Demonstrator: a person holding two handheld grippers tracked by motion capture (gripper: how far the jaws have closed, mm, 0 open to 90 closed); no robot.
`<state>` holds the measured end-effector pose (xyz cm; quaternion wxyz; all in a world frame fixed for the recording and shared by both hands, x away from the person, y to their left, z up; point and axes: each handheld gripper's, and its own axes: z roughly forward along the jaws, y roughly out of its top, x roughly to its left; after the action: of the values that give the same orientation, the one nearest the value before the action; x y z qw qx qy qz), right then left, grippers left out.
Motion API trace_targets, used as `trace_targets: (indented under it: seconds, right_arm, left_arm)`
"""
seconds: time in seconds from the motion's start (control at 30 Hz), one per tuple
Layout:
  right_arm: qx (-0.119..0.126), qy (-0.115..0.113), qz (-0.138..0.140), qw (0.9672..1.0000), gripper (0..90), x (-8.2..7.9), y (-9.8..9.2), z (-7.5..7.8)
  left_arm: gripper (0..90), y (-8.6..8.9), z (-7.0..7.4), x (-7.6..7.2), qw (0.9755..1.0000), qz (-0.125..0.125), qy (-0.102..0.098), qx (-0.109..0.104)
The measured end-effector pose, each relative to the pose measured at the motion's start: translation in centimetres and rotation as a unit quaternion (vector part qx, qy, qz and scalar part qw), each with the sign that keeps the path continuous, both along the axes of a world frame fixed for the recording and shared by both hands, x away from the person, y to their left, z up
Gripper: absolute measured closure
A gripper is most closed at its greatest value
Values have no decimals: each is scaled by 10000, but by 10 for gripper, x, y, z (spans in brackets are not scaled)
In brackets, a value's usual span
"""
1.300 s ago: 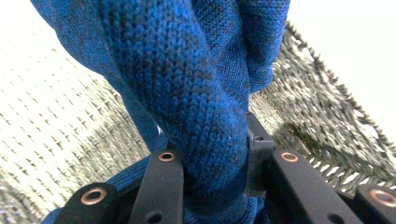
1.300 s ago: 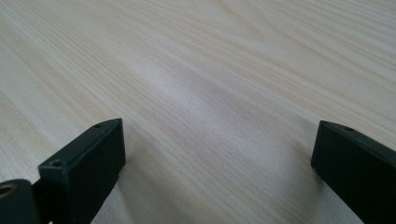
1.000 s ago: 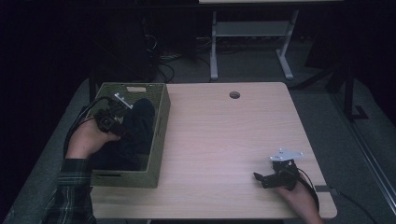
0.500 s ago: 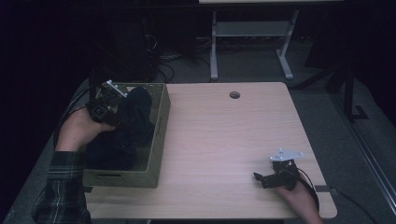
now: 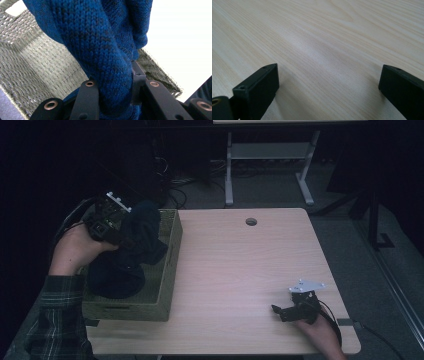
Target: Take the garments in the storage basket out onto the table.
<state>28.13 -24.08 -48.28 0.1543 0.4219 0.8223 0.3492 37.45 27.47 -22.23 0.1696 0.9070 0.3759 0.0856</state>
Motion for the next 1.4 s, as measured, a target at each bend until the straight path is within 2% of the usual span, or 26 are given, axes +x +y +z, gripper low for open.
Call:
trace_targets:
  seconds: [0.27, 0.67, 1.07, 1.4]
  right_arm:
    - [-1, 1, 1, 10000, 26, 0, 0, 0]
    - [-3, 0, 3, 10000, 26, 0, 0, 0]
    - [-2, 0, 2, 10000, 26, 0, 0, 0]
    - [-1, 4, 0, 10000, 26, 0, 0, 0]
  left_arm:
    - [741, -10, 11, -5, 9998, -169, -77, -43]
    - [741, -36, 26, -11, 9986, -444, -254, -100]
    - [744, -71, 34, -11, 9964, -793, -268, -129]
    - [747, -104, 37, -12, 9938, -1039, -314, -252]
